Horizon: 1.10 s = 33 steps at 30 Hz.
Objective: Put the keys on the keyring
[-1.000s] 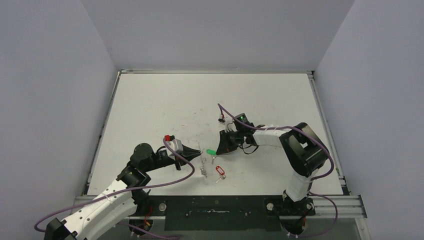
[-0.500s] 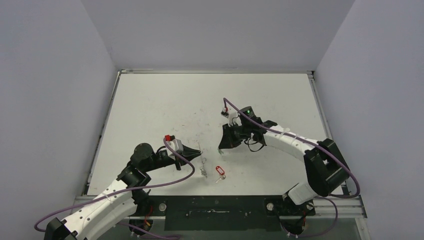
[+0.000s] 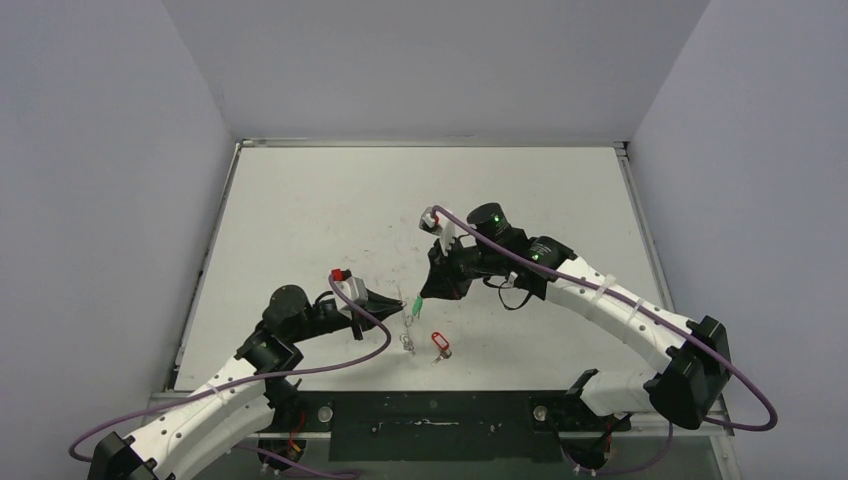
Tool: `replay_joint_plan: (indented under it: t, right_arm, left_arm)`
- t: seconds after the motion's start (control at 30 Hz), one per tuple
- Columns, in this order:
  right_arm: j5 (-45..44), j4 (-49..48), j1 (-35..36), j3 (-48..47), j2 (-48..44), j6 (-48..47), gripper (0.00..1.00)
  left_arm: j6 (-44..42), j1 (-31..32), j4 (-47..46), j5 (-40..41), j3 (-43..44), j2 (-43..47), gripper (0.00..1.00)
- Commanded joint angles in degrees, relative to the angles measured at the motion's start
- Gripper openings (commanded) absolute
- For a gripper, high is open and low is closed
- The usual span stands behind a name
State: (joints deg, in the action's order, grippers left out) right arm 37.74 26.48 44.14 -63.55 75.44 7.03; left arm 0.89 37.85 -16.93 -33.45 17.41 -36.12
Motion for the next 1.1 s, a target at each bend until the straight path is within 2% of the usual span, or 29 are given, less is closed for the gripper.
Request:
replay_joint_plan:
  t: [0.0, 0.4, 1.07]
  right_arm:
    - [0.0, 3.4, 0.9, -2.3, -2.1, -3.9, 0.0]
    - [1.9, 1.1, 2.5, -3.1, -1.8, -3.8, 0.0]
    - [0.1, -2.5, 7.0, -5.2, 1.3, -2.3, 0.0]
  left_arm:
    - [0.7, 0.3, -5.3, 0.0, 1.5, 0.2, 0.0]
    - [0.8, 0.3, -5.7, -0.2, 1.4, -0.6, 0.0]
    - [0.8, 0.3, -6.2, -0.4, 1.1, -1.2, 0.0]
